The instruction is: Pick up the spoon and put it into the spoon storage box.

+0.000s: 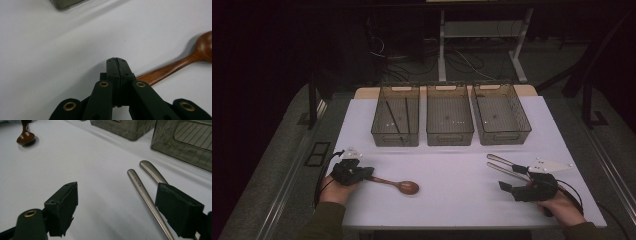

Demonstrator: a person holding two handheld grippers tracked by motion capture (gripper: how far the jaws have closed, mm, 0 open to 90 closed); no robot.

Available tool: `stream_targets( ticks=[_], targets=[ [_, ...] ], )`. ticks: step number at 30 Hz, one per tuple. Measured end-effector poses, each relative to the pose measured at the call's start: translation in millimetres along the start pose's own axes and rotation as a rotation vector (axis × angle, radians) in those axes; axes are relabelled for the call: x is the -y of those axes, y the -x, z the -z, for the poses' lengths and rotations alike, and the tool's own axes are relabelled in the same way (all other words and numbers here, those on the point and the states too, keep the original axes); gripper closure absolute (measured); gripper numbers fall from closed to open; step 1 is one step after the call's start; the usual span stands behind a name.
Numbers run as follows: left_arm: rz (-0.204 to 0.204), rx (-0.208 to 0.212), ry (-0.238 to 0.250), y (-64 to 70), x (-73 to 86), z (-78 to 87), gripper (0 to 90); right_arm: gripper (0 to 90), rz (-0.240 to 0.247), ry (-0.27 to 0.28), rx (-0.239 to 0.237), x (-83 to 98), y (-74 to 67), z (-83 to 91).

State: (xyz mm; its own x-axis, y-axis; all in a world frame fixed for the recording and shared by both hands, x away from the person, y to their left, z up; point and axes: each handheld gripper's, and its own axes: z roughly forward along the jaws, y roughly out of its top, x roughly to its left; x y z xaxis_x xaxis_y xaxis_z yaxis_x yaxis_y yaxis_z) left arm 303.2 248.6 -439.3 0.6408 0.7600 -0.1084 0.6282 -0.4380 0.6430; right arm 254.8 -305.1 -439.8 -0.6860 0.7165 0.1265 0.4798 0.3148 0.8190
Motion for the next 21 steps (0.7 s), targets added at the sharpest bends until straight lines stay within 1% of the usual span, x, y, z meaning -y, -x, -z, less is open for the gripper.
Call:
stream_targets(
  ticks=[2, 8, 10, 13, 16, 18, 21],
  targets=[
    [0.007, 0.008, -0.002, 1.0, 3.4, 3.2, 88.6, 17.6, 0.000, 0.002, 0.001, 0.2, 0.2, 0.5],
    [0.004, 0.009, -0.015, 6.0, 10.3, 10.1, 88.6, 17.6, 0.000, 0.005, 0.003, 0.2, 0.7, 1.0],
    [0.005, 0.004, -0.015, 7.6, 11.7, 11.4, 88.6, 17.6, 0.000, 0.005, 0.003, 0.1, 0.6, 1.4],
    [0.004, 0.008, -0.010, 6.8, 11.7, 11.9, 88.6, 17.7, 0.000, 0.006, 0.003, 0.0, 0.7, 1.4],
    [0.006, 0.009, 0.017, 6.5, 9.8, 13.9, 88.1, 17.6, 0.001, 0.006, 0.003, 0.0, 0.7, 1.5],
    [-0.001, 0.002, 0.031, 7.7, 7.5, 16.0, 83.9, 17.6, -0.003, 0.007, 0.004, 0.1, 0.8, 1.6],
    [-0.006, 0.009, 0.063, 12.4, 2.1, 18.0, 79.2, 17.6, -0.003, 0.006, 0.004, 0.2, 1.1, 1.4]
  ],
)
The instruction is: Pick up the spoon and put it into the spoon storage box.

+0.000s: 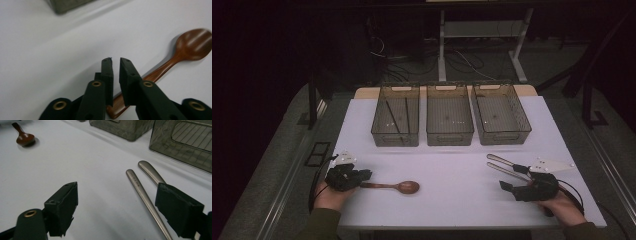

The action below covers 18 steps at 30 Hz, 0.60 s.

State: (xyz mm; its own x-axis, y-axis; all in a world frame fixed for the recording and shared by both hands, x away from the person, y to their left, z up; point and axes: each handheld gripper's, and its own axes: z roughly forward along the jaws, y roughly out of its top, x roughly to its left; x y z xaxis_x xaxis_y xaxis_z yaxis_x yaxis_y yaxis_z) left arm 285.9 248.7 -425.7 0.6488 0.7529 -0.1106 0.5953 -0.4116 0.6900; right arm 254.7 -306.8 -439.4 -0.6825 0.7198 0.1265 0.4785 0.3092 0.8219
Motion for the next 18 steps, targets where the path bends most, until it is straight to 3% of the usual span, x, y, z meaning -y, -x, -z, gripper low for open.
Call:
stream_targets(
  ticks=[8, 18],
  targets=[
    [-0.047, 0.069, 0.079, 22.2, -17.1, -3.0, 66.9, 17.6, 0.003, 0.000, 0.000, 0.1, 0.2, -0.2],
    [-0.084, 0.180, 0.108, 48.1, -29.4, -17.3, 52.0, 17.7, 0.000, -0.001, -0.003, 0.4, 0.7, 0.0]
  ],
)
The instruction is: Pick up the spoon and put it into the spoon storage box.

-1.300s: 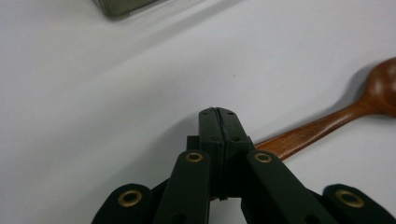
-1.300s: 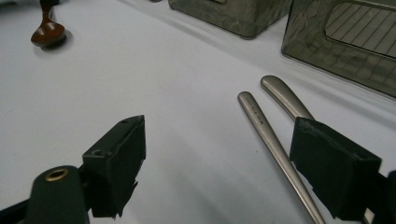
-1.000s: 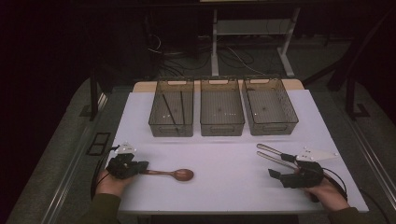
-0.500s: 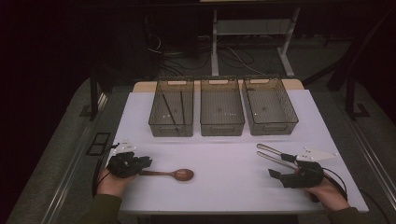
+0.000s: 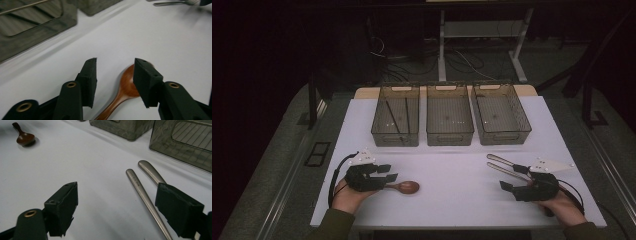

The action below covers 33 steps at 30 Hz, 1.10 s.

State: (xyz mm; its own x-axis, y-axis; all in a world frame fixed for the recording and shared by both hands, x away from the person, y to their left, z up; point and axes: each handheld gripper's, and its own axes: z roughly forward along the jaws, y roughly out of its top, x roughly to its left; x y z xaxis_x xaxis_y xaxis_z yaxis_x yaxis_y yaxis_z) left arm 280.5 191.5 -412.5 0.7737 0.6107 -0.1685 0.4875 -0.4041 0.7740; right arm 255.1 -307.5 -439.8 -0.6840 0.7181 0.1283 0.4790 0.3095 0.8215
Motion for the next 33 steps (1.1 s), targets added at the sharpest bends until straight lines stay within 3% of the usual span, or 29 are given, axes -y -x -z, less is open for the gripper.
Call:
stream_targets(
  ticks=[6, 12, 21, 33],
  targets=[
    [-0.007, 0.072, -0.006, 7.0, -0.7, -13.8, 43.0, 17.7, 0.000, -0.001, 0.000, 0.1, 0.1, -0.4],
    [-0.014, 0.102, -0.028, 11.1, -0.1, -26.8, 38.6, 17.6, -0.004, -0.007, 0.001, 0.2, -0.4, -0.4],
    [-0.016, 0.103, -0.071, 10.8, 2.7, -40.7, 38.6, 17.6, -0.003, -0.007, 0.000, 0.2, -0.4, -0.4],
    [-0.033, 0.109, -0.116, 12.5, 4.5, -45.4, 40.8, 17.6, -0.001, -0.006, 0.000, 0.4, -0.1, -0.2]
  ],
)
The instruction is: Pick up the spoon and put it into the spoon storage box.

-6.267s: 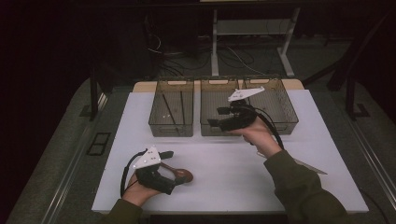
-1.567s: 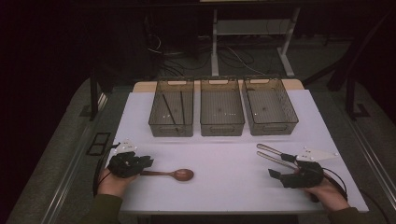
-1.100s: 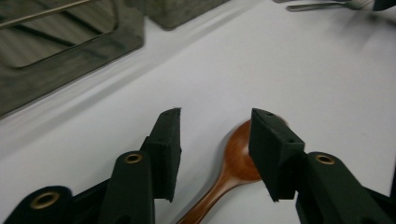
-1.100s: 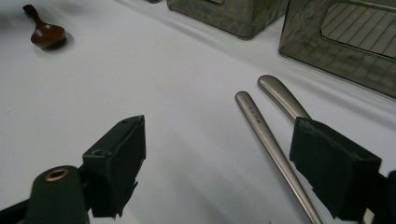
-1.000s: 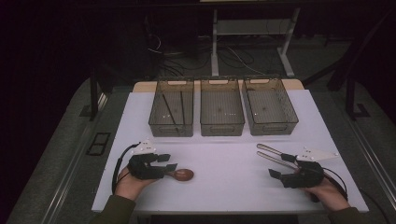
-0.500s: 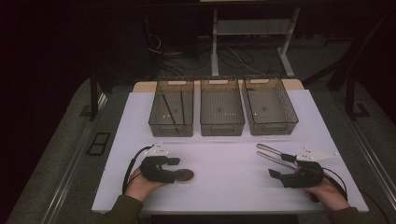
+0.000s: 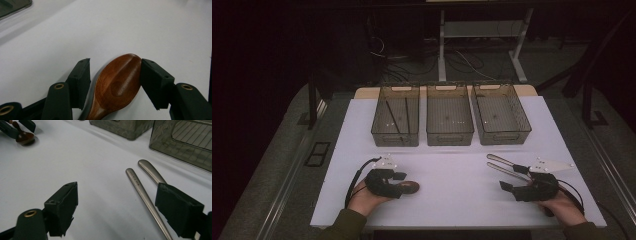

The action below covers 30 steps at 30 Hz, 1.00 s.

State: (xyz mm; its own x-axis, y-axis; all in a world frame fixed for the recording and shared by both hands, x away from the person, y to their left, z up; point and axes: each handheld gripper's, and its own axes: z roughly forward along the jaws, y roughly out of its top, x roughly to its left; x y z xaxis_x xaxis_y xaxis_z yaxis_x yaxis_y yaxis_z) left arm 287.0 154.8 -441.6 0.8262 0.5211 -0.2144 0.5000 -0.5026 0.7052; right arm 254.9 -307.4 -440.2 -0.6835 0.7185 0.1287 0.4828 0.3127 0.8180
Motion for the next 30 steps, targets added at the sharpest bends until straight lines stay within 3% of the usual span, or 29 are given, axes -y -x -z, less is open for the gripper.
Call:
stream_targets(
  ticks=[11, 30],
  targets=[
    [-0.026, -0.011, -0.040, 0.0, 0.9, -3.2, 43.2, 17.6, 0.001, 0.001, 0.001, 0.0, 0.2, 0.0],
    [-0.087, 0.020, -0.070, 1.9, 2.8, -1.1, 50.2, 17.6, -0.002, 0.004, 0.005, 0.0, 1.0, 1.5]
  ],
)
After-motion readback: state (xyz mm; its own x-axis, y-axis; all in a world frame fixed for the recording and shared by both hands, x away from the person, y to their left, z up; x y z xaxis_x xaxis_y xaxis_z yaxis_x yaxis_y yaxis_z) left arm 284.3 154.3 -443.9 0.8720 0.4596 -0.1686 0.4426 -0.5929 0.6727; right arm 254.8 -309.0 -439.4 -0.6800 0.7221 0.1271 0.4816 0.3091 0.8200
